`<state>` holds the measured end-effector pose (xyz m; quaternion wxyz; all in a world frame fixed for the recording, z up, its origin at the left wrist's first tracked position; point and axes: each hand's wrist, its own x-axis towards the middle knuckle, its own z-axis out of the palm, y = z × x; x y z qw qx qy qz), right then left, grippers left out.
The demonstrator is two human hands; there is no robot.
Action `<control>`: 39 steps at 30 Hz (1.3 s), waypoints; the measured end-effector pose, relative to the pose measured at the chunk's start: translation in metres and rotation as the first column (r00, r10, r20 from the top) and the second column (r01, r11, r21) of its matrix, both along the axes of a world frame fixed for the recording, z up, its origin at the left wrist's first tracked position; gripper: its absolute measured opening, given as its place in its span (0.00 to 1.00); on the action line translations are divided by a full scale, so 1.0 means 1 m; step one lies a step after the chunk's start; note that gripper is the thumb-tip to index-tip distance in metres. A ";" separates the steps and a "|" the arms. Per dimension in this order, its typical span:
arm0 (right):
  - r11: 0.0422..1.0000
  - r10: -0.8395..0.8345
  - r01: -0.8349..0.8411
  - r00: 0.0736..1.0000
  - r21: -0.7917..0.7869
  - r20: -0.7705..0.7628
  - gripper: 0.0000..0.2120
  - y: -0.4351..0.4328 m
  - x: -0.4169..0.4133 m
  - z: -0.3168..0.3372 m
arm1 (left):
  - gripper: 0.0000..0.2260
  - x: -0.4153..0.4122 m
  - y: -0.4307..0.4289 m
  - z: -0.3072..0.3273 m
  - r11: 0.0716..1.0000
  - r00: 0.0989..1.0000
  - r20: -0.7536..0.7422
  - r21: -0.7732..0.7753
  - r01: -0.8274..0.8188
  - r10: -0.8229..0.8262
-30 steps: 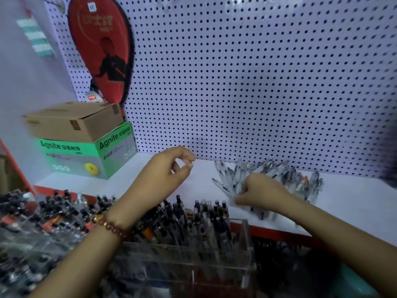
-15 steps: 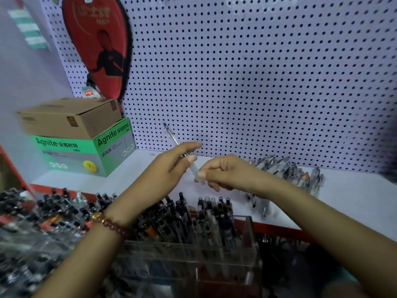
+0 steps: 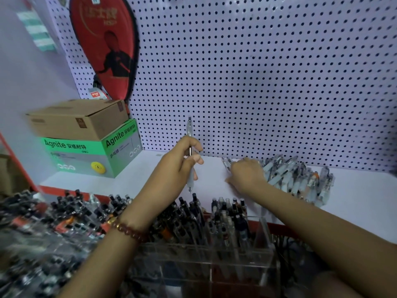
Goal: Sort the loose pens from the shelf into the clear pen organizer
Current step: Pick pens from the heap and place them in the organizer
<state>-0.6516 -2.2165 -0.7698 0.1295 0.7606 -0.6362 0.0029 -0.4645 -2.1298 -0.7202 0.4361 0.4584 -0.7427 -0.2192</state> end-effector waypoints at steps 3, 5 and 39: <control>0.999 -0.042 0.042 0.999 -0.012 0.005 0.09 -0.002 0.004 -0.004 | 0.07 -0.001 0.001 0.001 1.000 1.000 0.000 -0.005 0.018 -0.018; 0.998 -0.054 0.055 0.998 -0.037 0.024 0.10 0.000 0.007 -0.003 | 0.07 -0.001 0.002 0.001 1.000 1.000 0.002 -0.005 0.023 -0.023; 0.643 0.349 -0.755 0.138 -0.130 0.927 0.18 0.178 0.089 0.090 | 0.17 0.058 0.139 -0.008 0.947 0.976 0.094 -0.278 -0.162 0.194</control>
